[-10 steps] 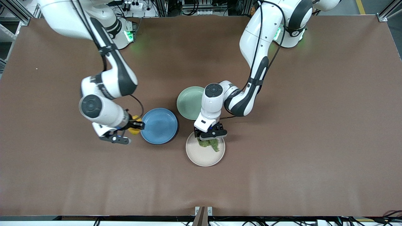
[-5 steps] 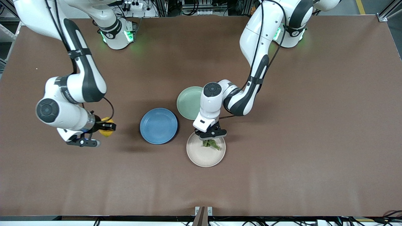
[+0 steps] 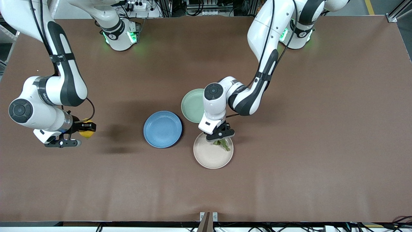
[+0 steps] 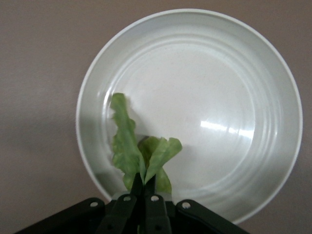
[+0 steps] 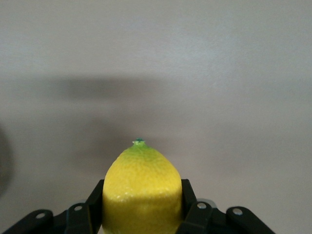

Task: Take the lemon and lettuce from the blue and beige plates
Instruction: 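Carry the lemon away while the left gripper grasps the lettuce, then lift the lettuce off the beige plate and carry it aside with the left gripper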

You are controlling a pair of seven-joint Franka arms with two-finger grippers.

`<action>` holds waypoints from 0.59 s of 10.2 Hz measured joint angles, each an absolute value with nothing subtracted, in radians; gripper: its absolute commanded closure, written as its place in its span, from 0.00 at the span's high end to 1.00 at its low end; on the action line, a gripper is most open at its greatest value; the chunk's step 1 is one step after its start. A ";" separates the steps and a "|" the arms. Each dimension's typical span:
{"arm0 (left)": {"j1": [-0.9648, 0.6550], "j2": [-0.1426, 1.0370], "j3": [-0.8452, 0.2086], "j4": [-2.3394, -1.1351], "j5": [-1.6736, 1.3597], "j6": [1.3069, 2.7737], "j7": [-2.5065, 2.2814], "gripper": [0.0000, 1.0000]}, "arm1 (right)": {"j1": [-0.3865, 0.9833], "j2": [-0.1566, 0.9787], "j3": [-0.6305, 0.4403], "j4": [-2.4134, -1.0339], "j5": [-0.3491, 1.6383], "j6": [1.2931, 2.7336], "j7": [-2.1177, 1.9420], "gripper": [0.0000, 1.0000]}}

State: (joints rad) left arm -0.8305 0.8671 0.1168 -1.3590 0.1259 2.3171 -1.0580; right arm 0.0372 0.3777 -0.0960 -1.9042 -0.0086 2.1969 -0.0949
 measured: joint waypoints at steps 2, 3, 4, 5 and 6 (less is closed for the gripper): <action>-0.832 0.821 0.111 -1.358 0.126 2.250 -1.058 0.00 | 0.030 0.379 -0.110 -2.003 -0.009 2.323 -0.127 0.17; -0.826 0.800 0.113 -1.358 0.126 2.240 -1.058 0.00 | 0.030 0.380 -0.111 -2.046 -0.009 2.375 -0.128 0.18; -0.814 0.779 0.116 -1.356 0.126 2.238 -1.058 0.00 | 0.029 0.383 -0.111 -2.076 -0.009 2.412 -0.128 0.19; -0.783 0.750 0.116 -1.354 0.124 2.231 -1.055 0.00 | 0.028 0.392 -0.111 -2.093 -0.009 2.434 -0.128 0.20; -0.740 0.718 0.113 -1.351 0.106 2.213 -1.023 0.00 | 0.028 0.407 -0.111 -2.096 -0.008 2.442 -0.128 0.21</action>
State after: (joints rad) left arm -0.7399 0.7182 0.1132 -1.3514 0.1059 2.2128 -1.0228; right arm 0.0283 0.4070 -0.1109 -2.0959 -0.0085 2.4420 -0.1283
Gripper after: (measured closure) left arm 0.965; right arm 0.366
